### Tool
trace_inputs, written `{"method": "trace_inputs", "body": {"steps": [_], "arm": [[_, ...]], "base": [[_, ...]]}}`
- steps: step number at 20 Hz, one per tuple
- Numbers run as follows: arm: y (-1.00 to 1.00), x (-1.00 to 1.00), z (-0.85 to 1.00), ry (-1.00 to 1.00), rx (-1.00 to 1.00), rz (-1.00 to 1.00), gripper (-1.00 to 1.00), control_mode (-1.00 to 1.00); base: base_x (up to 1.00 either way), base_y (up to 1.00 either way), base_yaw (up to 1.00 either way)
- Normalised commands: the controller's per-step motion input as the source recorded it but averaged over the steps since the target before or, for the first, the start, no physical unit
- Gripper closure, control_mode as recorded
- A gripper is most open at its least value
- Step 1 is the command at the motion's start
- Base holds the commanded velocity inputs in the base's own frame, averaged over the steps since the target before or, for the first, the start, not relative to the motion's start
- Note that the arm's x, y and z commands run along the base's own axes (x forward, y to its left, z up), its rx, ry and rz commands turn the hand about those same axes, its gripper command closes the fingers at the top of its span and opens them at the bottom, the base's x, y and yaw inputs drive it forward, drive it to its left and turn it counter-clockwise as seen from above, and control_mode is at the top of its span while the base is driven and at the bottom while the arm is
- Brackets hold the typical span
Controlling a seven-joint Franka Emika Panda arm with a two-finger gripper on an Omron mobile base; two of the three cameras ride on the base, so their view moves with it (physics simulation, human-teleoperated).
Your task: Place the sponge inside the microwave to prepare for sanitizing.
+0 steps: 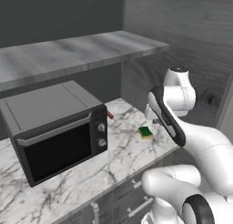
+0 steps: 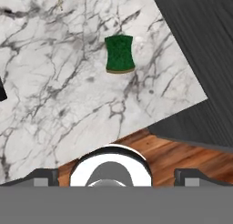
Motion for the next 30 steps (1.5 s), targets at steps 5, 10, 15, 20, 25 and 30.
{"method": "trace_inputs", "body": {"steps": [5, 10, 15, 20, 25, 30], "arm": [[0.0, 0.43, -0.33, 0.0, 0.0, 0.0, -1.0, -1.0], [0.0, 0.44, -0.44, 0.0, 0.0, 0.0, -1.0, -1.0], [0.0, 0.45, -0.45, 0.0, 0.0, 0.0, -1.0, -1.0], [0.0, 0.42, -0.36, 0.0, 0.0, 0.0, -1.0, -1.0], [0.0, 0.46, -0.35, 0.0, 0.0, 0.0, -1.0, -1.0], [-0.03, 0.31, -0.22, 0.0, 0.0, 0.0, -1.0, -1.0]], "base": [[0.0, 0.0, 0.0], [0.0, 0.0, 0.0], [0.0, 0.0, 0.0], [0.0, 0.0, 0.0], [0.0, 0.0, 0.0], [0.0, 0.0, 0.0]]}}
